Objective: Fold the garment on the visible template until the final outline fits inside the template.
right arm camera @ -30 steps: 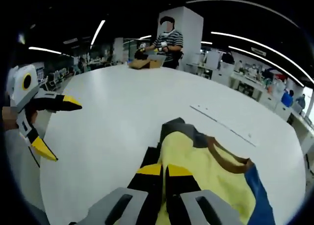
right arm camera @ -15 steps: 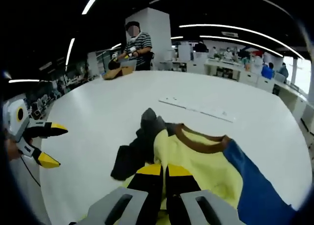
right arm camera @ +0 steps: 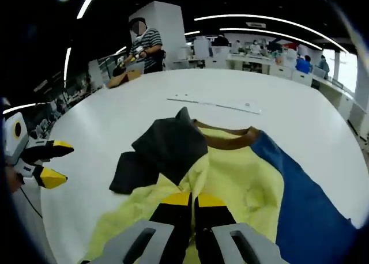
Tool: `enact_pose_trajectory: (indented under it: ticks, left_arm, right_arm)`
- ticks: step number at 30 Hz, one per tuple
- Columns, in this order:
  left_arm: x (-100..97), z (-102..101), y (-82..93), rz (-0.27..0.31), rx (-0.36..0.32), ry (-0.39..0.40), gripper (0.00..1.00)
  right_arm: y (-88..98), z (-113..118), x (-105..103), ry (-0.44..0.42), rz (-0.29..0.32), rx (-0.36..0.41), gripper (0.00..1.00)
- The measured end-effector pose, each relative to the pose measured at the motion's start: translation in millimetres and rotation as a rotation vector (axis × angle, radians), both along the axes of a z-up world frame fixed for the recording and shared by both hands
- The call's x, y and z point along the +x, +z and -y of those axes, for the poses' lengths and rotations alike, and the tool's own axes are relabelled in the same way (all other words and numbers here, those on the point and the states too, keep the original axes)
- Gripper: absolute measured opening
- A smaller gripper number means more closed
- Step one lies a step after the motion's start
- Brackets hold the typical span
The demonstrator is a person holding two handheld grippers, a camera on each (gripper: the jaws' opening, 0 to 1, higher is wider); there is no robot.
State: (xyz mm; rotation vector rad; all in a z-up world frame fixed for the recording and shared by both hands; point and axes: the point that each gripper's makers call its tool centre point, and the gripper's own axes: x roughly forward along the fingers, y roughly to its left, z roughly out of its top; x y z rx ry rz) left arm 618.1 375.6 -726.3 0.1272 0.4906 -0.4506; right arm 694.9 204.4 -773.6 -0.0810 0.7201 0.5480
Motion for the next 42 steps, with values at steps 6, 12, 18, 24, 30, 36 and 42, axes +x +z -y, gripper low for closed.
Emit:
enact_pose_trajectory:
  ticks: [6,12,18,24,30,36,42]
  left_arm:
    - [8.1,11.4,-8.7,-0.016,-0.004,0.027,0.35]
    - [17.2,23.3,-14.6,-0.036,-0.010,0.058,0.34]
    - [26.5,31.8,-21.9,-0.061,-0.019,0.120,0.34]
    - [36.6,34.7,-30.7,-0.088,-0.026,0.195,0.35]
    - [42.6,37.0,-42.0,-0.103,0.009,0.234,0.33]
    - [43.8,41.9,-54.8,-0.131,0.021,0.257,0.29]
    - [45.9,48.6,-54.3,-0.115,0.049,0.253,0.24]
  right_arm:
    - [-5.0,0.9,-1.3,0.029,-0.001,-0.031,0.00]
    - [-5.3,0.4,-1.7,0.045,0.013,-0.048,0.00]
    - [-5.4,0.4,-1.8,0.047,0.030,-0.056,0.00]
    - [-5.4,1.1,-1.3,0.036,0.030,-0.033,0.00]
    - [-4.9,0.7,-1.6,0.034,0.033,-0.026,0.00]
    - [-4.8,0.2,-2.4,0.034,0.043,-0.027,0.00]
    - [-4.9,0.1,-2.9,0.029,0.047,-0.016,0.00]
